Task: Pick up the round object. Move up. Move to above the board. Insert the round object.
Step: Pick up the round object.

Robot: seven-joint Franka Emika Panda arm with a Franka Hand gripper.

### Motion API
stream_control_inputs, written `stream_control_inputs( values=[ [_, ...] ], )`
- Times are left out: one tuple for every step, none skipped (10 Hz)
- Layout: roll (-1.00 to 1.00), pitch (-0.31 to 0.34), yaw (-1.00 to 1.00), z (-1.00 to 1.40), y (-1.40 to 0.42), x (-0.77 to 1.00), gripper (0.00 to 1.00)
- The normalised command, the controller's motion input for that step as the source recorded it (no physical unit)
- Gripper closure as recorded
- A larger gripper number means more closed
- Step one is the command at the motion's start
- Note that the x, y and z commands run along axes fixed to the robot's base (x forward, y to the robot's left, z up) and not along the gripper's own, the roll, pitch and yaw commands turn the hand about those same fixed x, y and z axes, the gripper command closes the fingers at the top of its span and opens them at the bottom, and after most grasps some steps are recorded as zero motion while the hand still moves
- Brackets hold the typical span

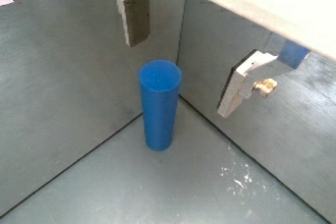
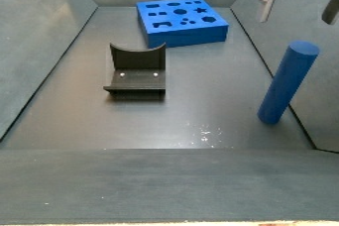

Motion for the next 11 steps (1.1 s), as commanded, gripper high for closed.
stream_control_inputs(
  values=[
    [0.21,-0.069,0.00,-1.00,0.00,-0.23,0.00],
    [0.11,0.000,0.00,-0.60,0.00,-0.17,0.00],
    [0.00,0.023,0.00,0.00,0.00,0.00,0.00],
    [0.00,-0.277,0.00,-0.44,0.00,-0.07,0.00],
    [0.00,-0.309,0.05,-0.99,0.18,-0.26,0.00],
    [0.01,-0.189,0.06,-0.29,0.00,0.00,0.00],
    [-0.05,0.000,0.00,-0.05,0.04,0.00,0.00],
    [0.02,-0.194,0.00,-0.92,0.00,-0.14,0.00],
    [-0.34,-0.380,0.03,-0.66,0.20,-0.20,0.00],
    [-0.10,-0.106,0.08,-0.27,0.05,0.00,0.00],
    [-0.08,-0.051,0.00,0.00,0.06,-0.03,0.00]
  ],
)
